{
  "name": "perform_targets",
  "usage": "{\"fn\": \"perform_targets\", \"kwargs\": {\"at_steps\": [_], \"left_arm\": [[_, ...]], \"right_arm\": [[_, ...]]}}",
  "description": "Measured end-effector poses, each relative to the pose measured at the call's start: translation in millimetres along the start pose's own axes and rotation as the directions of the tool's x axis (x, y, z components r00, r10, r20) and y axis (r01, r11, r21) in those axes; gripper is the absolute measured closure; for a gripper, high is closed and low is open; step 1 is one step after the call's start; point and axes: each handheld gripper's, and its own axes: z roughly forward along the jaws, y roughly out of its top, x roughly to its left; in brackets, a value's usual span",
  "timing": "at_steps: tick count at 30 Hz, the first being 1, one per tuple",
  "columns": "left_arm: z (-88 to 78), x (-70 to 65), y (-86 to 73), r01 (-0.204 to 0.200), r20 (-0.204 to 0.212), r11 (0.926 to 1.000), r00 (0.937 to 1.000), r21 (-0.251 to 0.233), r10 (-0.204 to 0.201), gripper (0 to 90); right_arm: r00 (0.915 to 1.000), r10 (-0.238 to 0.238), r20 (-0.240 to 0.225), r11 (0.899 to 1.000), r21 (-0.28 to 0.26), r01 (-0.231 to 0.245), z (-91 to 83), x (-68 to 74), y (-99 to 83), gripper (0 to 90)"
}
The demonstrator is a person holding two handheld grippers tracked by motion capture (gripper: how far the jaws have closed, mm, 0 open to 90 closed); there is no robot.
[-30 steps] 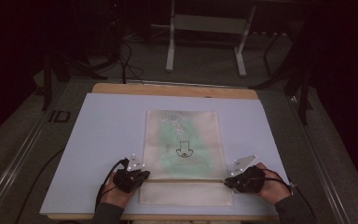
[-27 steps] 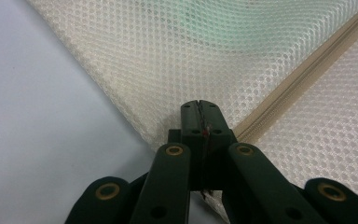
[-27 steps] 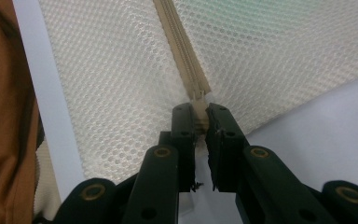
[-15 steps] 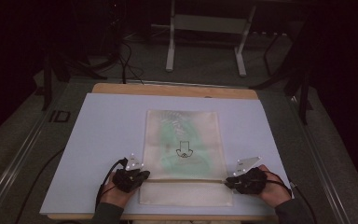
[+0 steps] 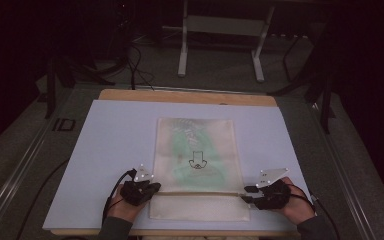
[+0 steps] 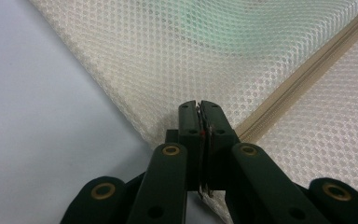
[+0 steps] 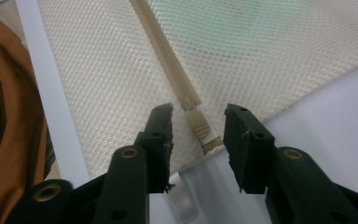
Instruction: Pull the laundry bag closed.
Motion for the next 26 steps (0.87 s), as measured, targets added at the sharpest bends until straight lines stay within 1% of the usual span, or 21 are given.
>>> {"fn": "perform_targets", "kwargs": {"at_steps": [5, 11, 17, 20, 23, 25, 26], "left_arm": [[-0.2, -0.1, 0.6, -0.002, -0.001, 1.0000, 1.0000, 0.005, 0.002, 86.9], [-0.3, -2.6, 2.0, -0.027, -0.023, 0.9996, 0.9994, 0.011, 0.027, 86.9], [-0.7, -3.3, 2.3, -0.039, -0.033, 0.9992, 0.9987, 0.013, 0.039, 86.9], [-1.1, -4.1, 2.9, -0.046, -0.046, 0.9989, 0.9978, 0.008, 0.047, 86.9], [-3.2, -2.5, 2.9, -0.045, -0.061, 0.9990, 0.9971, -0.001, 0.045, 86.9], [-5.3, -0.1, 2.3, -0.029, -0.071, 0.9994, 0.9971, -0.020, 0.028, 86.5], [-5.3, -0.1, 2.3, -0.029, -0.071, 0.9994, 0.9971, -0.020, 0.028, 85.5]], "right_arm": [[0.9994, 0.029, 0.015, 0.999, -0.022, -0.029, -0.4, -2.4, -1.5, 59.6], [0.9976, 0.066, 0.021, 0.997, -0.042, -0.065, 3.2, -5.6, -3.6, 57.4], [0.9924, 0.112, 0.050, 0.991, -0.073, -0.108, 3.8, -10.5, -6.7, 54.2], [0.9899, 0.127, 0.062, 0.989, -0.082, -0.122, 5.2, -11.9, -8.2, 52.8], [0.9884, 0.137, 0.065, 0.987, -0.091, -0.131, 8.6, -12.5, -8.6, 50.0], [0.9859, 0.151, 0.072, 0.986, -0.088, -0.145, 10.8, -14.1, -9.3, 47.3], [0.9839, 0.162, 0.076, 0.984, -0.089, -0.155, 11.6, -15.1, -9.8, 46.5]]}}
